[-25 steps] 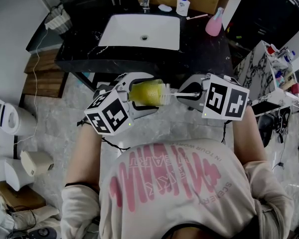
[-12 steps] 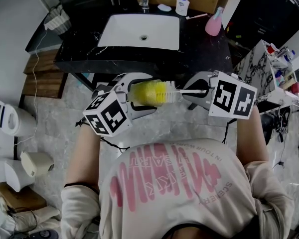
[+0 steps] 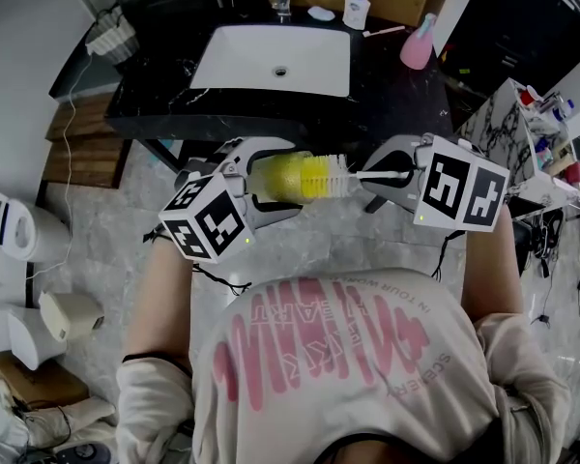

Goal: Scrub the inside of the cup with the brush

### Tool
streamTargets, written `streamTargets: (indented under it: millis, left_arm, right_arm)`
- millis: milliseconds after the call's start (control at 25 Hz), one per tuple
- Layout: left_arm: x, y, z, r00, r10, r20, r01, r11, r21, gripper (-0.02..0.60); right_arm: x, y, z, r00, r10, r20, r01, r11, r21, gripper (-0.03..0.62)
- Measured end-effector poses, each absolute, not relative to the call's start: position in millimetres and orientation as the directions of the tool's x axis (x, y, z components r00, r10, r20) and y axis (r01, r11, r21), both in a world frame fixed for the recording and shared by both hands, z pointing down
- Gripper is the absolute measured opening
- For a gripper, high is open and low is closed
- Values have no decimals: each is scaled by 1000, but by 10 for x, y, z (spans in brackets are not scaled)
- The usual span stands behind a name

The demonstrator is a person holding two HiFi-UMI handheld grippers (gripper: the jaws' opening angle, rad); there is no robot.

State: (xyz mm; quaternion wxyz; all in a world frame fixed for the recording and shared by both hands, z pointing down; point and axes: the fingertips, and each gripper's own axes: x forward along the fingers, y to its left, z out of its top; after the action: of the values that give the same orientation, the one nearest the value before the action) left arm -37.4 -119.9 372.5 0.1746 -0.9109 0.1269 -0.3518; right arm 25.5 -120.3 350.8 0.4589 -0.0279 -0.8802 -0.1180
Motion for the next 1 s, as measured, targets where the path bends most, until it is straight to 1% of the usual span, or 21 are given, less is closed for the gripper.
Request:
streamTargets:
  millis: [200, 440, 720, 1000]
  left_arm:
    - [-371, -1200, 3768, 699, -357, 620, -80, -900, -429, 364]
    - [-317, -1149, 3735, 696, -341, 631, -30, -893, -450, 364]
    - [-295, -1111, 3598, 738, -335, 586, -46, -891, -452, 364]
    - [-324, -1209, 3557, 744, -375, 552, -89, -875, -475, 364]
  right_arm:
    - [272, -1278, 3516, -570, -77, 818, 151, 969, 197, 14]
    - [254, -1335, 3546, -590, -62, 805, 133, 976, 173, 14]
    - [270, -1423, 3580, -598, -73, 798, 89, 984, 156, 12]
    - [268, -1422, 3648, -595, -40, 803, 88, 990, 114, 11]
